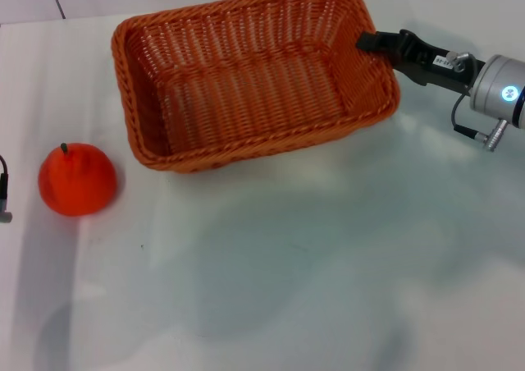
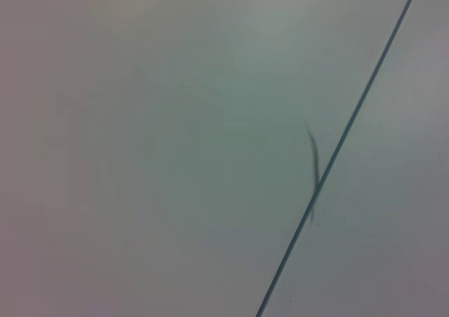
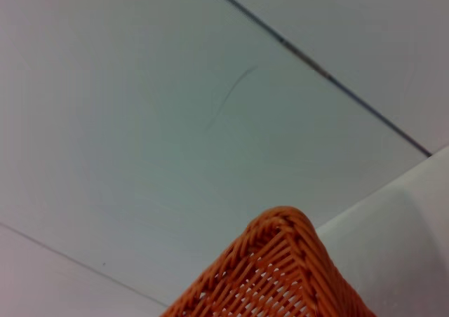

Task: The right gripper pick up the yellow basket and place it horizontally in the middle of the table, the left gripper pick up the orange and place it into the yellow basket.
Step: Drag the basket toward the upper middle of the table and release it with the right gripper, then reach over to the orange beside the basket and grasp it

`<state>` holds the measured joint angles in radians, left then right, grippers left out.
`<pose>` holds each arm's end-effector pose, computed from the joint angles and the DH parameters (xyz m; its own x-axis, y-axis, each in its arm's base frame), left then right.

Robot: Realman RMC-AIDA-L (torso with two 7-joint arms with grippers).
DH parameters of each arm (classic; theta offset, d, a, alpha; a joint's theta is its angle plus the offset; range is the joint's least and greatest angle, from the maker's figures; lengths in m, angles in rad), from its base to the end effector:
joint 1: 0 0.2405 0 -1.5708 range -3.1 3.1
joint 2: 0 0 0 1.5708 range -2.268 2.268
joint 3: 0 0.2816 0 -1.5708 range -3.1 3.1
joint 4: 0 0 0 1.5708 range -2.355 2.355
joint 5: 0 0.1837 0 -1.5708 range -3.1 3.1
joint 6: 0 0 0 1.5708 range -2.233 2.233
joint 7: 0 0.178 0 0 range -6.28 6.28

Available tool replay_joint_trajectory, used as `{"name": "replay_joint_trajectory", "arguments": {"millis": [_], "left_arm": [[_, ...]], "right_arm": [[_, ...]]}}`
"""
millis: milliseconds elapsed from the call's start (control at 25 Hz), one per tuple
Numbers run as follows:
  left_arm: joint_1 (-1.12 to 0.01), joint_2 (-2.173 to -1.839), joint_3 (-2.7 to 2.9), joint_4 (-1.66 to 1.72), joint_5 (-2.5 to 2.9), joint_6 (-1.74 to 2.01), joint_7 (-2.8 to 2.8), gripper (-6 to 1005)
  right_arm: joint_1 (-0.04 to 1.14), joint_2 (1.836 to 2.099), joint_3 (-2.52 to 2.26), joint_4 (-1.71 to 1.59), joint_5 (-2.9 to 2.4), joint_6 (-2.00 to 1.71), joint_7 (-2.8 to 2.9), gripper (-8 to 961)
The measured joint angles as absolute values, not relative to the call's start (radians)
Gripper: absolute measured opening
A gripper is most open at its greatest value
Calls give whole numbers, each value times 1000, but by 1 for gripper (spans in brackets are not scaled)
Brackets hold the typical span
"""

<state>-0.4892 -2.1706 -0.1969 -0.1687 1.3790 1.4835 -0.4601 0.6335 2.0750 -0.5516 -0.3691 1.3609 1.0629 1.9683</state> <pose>-0.2891 0.3473 -0.0045 0.2381 -0.2673 0.9337 0.9564 -0.1031 -0.2734 0.2786 0.4091 -0.0426 -0.0012 0.6576 0.7534 0.9711 0.1806 -0.1561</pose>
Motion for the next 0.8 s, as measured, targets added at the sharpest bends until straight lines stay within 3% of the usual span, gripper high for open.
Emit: {"name": "replay_joint_trajectory", "arguments": {"millis": [400,680,800], "left_arm": [[-485,-2170,-168,-167,1392,1486,-461,922],[-463,-2164,-85,-108,1398,1497,-581,922],[-432,-2161,-34,-28,1413,1520,-696,922]], "right_arm": [[637,2070,-562,-371,1364,1063,1970,368],[621,2044,-527,-382,1367,1067,1974,462],[610,2028,-494,-383,1368,1068,1971,459]]}}
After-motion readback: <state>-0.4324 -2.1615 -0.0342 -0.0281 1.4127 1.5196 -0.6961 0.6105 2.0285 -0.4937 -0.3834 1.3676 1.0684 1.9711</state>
